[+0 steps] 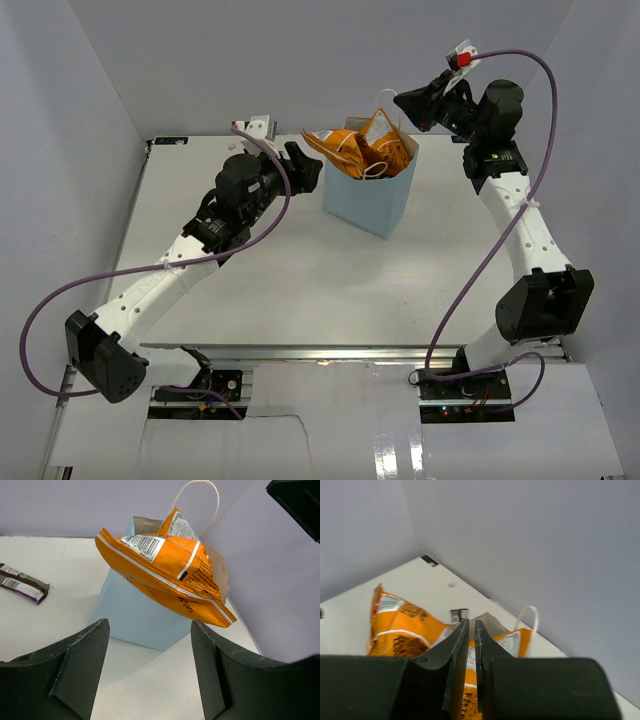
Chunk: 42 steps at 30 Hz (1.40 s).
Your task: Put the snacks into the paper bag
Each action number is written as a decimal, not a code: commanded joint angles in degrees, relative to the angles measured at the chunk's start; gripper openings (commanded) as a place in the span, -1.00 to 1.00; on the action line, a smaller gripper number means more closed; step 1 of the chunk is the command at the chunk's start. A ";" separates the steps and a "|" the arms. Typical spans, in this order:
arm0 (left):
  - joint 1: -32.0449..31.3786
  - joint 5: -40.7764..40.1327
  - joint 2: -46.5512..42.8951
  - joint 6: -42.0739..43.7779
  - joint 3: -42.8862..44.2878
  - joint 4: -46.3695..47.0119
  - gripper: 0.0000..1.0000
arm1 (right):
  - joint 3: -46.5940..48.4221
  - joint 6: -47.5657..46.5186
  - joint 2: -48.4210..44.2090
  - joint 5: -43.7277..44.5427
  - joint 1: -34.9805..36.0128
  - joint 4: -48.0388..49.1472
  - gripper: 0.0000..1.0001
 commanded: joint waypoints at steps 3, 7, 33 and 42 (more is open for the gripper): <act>0.80 -1.16 -4.23 -1.35 -3.86 1.30 0.54 | 7.73 -22.30 6.39 14.24 2.82 -24.97 -0.74; 1.68 1.73 -2.30 -2.05 -4.75 2.36 0.62 | 9.85 -29.33 10.69 22.22 7.73 -31.83 -0.76; 4.50 18.79 25.99 -4.69 24.33 -0.88 0.71 | 22.07 -32.69 5.99 22.34 10.65 -44.78 -0.62; 4.50 20.98 30.22 -4.96 27.59 -6.34 0.71 | 13.98 -24.08 -1.52 7.93 10.82 -33.70 -0.49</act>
